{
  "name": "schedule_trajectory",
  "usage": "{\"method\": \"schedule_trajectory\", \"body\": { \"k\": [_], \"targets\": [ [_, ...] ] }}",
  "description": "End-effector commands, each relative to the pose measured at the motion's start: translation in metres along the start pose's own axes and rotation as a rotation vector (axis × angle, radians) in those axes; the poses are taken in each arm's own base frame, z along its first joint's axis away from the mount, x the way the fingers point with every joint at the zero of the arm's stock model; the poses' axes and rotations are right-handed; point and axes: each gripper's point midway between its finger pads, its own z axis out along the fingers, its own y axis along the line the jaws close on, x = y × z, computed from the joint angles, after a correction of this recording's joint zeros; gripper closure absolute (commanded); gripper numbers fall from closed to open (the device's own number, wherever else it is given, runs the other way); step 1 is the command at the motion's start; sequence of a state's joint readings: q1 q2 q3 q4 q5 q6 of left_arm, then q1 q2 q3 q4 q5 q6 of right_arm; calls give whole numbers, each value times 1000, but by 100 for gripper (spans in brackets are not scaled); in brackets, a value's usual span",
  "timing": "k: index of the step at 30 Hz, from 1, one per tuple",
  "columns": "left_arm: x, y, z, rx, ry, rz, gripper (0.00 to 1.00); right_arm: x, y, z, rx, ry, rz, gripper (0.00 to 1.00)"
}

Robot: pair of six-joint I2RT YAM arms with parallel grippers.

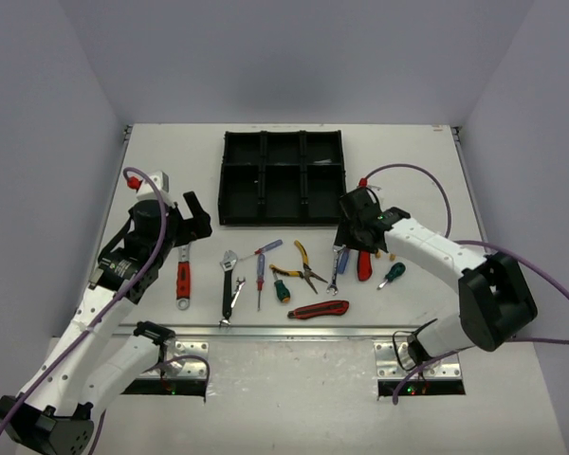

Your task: Sort the tools into containers

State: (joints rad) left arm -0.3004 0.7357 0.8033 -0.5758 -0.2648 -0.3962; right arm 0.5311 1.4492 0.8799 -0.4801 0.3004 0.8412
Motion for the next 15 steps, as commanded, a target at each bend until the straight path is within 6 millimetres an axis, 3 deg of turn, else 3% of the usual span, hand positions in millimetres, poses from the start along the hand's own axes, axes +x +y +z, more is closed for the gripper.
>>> {"method": "schedule_trajectory", "body": {
  "k": [1,4,7,15],
  "targets": [
    [-10,-10,-1,51,-40,1,0,-6,1,11,46,-52,40,47],
    [-9,-11,0,54,-34,4,0,5,-2,20,56,-18,38,48],
    [-9,-11,0,55,-34,5,0,18,-5,31,67,16,37,56],
    [-7,-12,2,57,-26,7,0,45,-10,51,76,81,44,61]
  ]
}}
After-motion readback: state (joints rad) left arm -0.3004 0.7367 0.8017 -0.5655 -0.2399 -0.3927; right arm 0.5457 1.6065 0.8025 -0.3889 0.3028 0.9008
